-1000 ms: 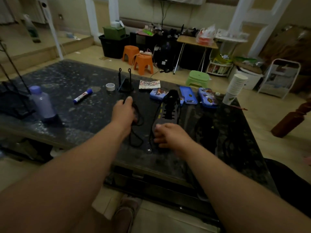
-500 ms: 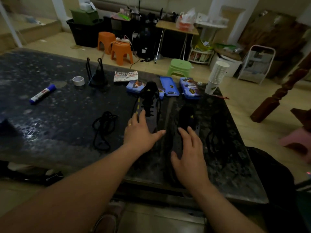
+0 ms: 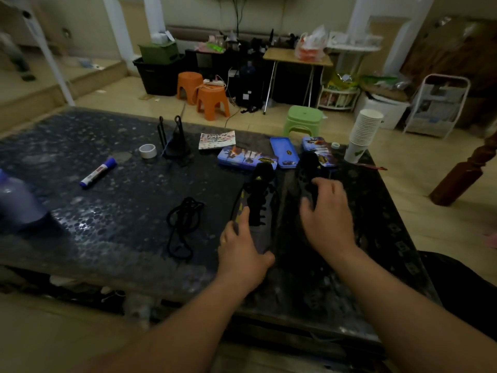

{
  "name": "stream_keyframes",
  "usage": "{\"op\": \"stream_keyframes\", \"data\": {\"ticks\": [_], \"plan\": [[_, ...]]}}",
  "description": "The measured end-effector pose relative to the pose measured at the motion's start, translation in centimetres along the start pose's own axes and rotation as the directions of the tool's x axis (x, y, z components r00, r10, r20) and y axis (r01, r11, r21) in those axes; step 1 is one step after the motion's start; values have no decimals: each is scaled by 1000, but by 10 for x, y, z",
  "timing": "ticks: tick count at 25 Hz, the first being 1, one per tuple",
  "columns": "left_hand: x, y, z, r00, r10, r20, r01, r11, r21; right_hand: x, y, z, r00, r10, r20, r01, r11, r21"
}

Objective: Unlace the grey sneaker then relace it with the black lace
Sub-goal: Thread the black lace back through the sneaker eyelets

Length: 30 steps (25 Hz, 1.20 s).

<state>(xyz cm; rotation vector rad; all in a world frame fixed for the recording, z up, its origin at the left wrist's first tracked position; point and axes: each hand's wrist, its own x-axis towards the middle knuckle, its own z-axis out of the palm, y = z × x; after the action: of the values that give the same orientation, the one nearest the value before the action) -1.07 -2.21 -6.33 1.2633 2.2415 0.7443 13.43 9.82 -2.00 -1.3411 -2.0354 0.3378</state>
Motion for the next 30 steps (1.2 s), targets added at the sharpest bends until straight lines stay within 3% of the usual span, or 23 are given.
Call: {"op": "stream_keyframes", "data": {"ticks": [4,6,9,10,13,15,17,18,20,21,22,23,24,26,28,30], "plan": [[-73,9,16,1000,-14,-19,15,995,94,-60,-23,8,924,78,374,-208,924,321],[-85,7,8,1000,28,4,-28,995,97,-64,-18,13,920,136,368,-268,902,338],[-52,2,-17,978,116,-173,-132,988,-82,-57,-9,8,948,150,280,-234,926,295],[-32,1,-28,980,109,-164,-122,990,-71,-51,-9,5,936,171,307,-268,913,307],[11,5,-46,999,17,37,-14,997,-72,-37,-12,-4,861,194,470,-372,871,320],[21,3,-52,999,36,37,-35,999,-41,-31,-6,-17,789,151,595,-398,864,308],[30,-3,-62,994,64,90,-41,971,-235,-13,1,-36,733,140,665,-504,769,393],[34,-3,-70,992,54,114,4,889,-459,0,1,-46,736,154,659,-535,729,427],[39,4,-85,991,-1,131,107,583,-805,39,-9,-62,794,208,572,-529,699,481],[43,11,-89,991,-23,129,126,447,-886,58,-15,-62,834,216,507,-495,697,519],[48,17,-91,994,-44,99,108,381,-918,74,-23,-60,867,204,455,-450,713,537],[54,21,-91,998,-56,30,51,418,-907,83,-28,-55,891,169,422,-382,781,494],[57,23,-91,998,-32,-63,-35,552,-833,84,-31,-50,911,135,390,-289,883,370],[54,18,-91,948,45,-315,-177,897,-405,63,-25,-42,961,100,260,-140,980,142],[43,15,-86,877,174,-449,-232,970,-77,18,-13,-30,963,125,240,-179,960,216],[32,15,-73,947,165,-277,-194,978,-80,-22,-10,-17,921,102,377,-260,881,395]]}}
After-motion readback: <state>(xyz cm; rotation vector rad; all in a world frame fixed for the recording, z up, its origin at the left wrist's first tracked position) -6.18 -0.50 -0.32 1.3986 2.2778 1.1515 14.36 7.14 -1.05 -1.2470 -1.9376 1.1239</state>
